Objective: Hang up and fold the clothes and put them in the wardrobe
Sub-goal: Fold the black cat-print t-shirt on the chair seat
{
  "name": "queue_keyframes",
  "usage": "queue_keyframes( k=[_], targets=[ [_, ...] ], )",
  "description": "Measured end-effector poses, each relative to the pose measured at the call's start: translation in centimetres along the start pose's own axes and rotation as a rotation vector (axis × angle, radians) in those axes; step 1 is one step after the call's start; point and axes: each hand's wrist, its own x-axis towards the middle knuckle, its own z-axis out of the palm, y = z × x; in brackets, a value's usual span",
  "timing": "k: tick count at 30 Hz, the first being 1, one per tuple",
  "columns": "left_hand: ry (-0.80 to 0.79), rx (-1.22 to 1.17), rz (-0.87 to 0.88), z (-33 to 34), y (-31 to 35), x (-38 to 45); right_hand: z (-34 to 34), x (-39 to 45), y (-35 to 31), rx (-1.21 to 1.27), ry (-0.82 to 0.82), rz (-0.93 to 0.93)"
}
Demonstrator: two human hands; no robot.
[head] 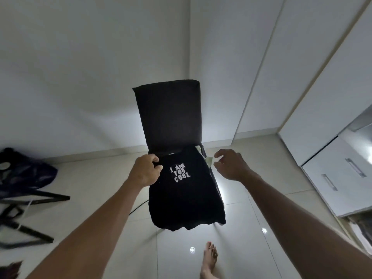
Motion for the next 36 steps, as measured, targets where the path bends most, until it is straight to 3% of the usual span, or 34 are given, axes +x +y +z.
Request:
queue_keyframes(
  k=[10,14,21,27,32,36],
  targets=[
    [-0.233,0.011,-0.177,9.4,-5.1,11.4,7.0,17.1,3.5,-0.011,-0.178,0.104],
    [-0.260,0.003,-0.255,14.3,-7.1,20.4,11.5,27.1,5.6,-0.086,-0.245,0.125],
    [-0.186,0.152,-0.278,22.5,-11.8,32.9,20.5,40.0,9.6,-0.366,-0.265,-0.136],
    [-0.280,0.351,-0.251,26.1,-16.7,38.0,25.2,45.3,11.0,-0.607,-0.309,-0.275],
    [-0.148,0.315,-0.228,26.7,-17.5,37.5,25.8,45.9,10.6,-0.660,-0.323,-0.258],
    [-0.183,0.264,-0.234,26.0,-16.9,36.3,25.1,44.9,9.9,-0.630,-0.375,-0.212]
  ],
)
